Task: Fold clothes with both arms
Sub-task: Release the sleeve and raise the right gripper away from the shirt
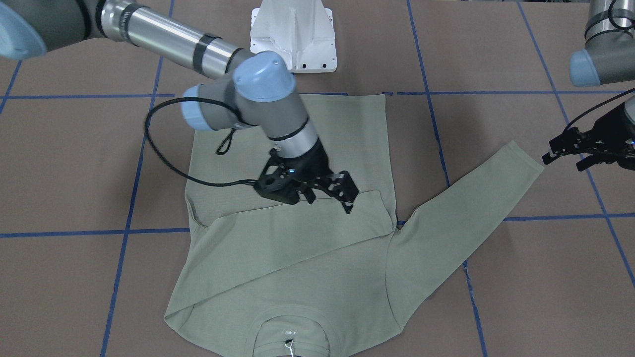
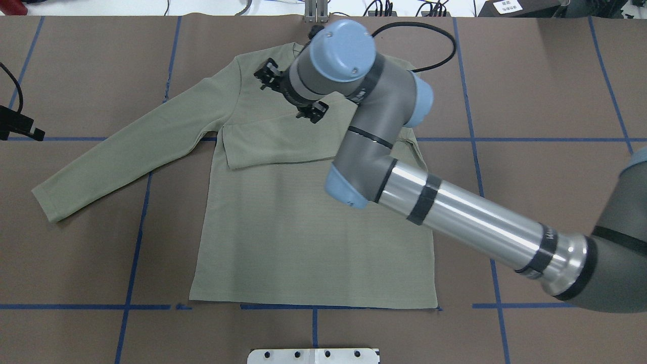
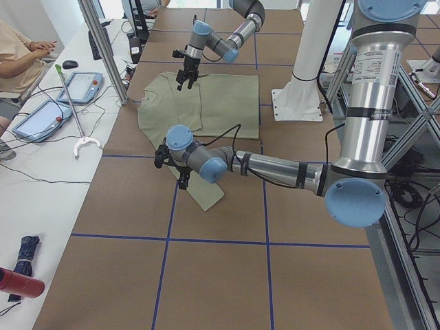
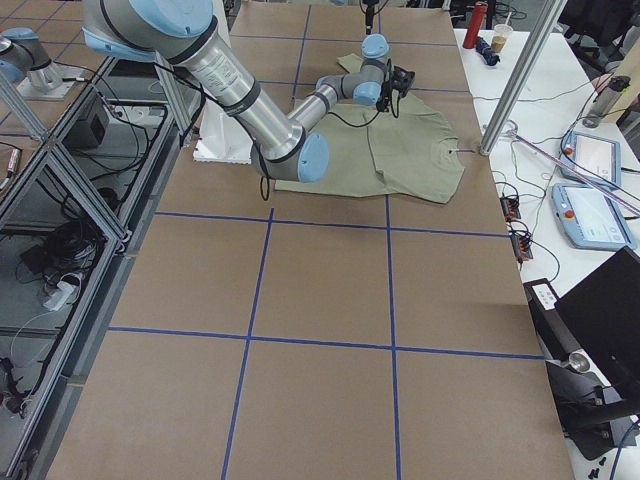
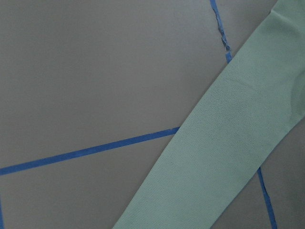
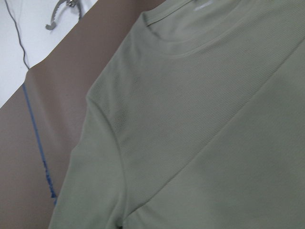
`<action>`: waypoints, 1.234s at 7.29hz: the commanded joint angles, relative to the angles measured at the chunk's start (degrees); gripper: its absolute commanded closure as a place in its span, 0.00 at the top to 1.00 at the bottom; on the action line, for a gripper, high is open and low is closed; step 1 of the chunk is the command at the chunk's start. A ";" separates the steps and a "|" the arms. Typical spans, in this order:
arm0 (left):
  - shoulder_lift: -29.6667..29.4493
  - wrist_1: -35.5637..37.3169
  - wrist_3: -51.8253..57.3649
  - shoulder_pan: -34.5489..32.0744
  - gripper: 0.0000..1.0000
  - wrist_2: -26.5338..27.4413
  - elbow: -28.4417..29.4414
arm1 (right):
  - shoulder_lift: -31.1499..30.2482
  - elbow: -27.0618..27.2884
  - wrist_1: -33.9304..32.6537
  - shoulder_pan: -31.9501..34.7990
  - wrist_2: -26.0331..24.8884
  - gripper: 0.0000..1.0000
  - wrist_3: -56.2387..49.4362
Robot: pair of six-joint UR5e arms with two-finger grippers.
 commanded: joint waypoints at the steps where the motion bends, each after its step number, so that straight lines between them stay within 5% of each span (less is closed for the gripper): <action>1: -0.58 -6.92 -1.35 2.80 0.90 0.44 8.96 | -14.52 11.60 0.32 10.17 12.97 1.00 -0.36; 3: -0.23 -7.71 -4.06 2.90 0.82 0.52 12.13 | -20.26 15.14 0.32 14.78 17.94 1.00 -3.16; 9: 1.00 -9.49 -3.99 5.62 0.82 0.53 14.08 | -20.72 16.12 0.32 14.61 16.98 1.00 -3.17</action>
